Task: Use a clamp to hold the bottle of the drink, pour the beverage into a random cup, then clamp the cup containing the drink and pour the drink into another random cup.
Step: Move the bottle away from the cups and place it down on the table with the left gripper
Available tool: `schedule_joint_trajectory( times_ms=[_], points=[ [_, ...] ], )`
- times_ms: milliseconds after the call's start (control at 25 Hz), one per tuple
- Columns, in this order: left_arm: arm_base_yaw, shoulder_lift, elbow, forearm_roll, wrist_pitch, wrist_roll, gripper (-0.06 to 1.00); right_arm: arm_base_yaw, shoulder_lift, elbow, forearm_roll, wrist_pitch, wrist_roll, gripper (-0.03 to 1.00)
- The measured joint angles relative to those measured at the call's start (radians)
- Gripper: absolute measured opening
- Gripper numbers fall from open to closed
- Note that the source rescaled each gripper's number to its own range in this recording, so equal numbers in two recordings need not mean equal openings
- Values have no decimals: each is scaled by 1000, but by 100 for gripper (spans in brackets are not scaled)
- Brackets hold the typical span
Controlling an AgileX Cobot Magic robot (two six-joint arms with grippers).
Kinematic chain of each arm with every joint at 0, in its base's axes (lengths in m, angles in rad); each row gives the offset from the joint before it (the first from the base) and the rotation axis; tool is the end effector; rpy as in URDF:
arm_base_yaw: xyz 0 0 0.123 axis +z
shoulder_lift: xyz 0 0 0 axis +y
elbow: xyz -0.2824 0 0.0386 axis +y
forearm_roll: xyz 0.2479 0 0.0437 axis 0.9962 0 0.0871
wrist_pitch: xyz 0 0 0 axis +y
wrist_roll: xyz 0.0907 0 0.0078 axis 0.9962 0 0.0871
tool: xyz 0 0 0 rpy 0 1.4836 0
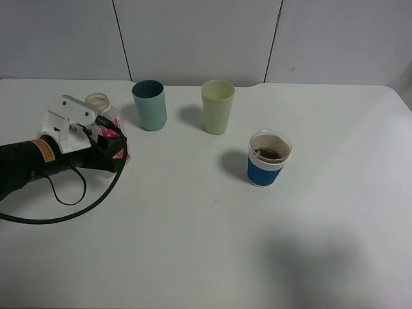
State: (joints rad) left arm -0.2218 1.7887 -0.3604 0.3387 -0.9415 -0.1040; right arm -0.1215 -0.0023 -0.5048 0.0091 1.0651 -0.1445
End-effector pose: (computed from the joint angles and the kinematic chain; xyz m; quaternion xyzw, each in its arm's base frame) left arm 0.2453 -0.0804 0.1147 0.2061 0.8107 -0.1463 0.5281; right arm -0.0058 0.0014 0.2781 -0.0100 0.8525 -0.0648 0.5187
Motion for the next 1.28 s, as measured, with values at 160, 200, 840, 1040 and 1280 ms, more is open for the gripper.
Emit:
schedule_joint_trajectory(
  times_ms=[160, 200, 840, 1040, 1280],
  points=[
    [0, 29, 2, 0, -22, 20, 5, 0, 0, 0, 0, 0, 0, 89],
    [0, 33, 2, 1, -29, 30, 5, 0, 0, 0, 0, 0, 0, 89],
    [0, 122, 2, 21, -126, 70, 5, 0, 0, 0, 0, 0, 0, 89],
    [0, 125, 2, 21, -129, 70, 5, 0, 0, 0, 0, 0, 0, 89],
    [0, 126, 2, 20, -131, 70, 5, 0, 0, 0, 0, 0, 0, 89]
  ],
)
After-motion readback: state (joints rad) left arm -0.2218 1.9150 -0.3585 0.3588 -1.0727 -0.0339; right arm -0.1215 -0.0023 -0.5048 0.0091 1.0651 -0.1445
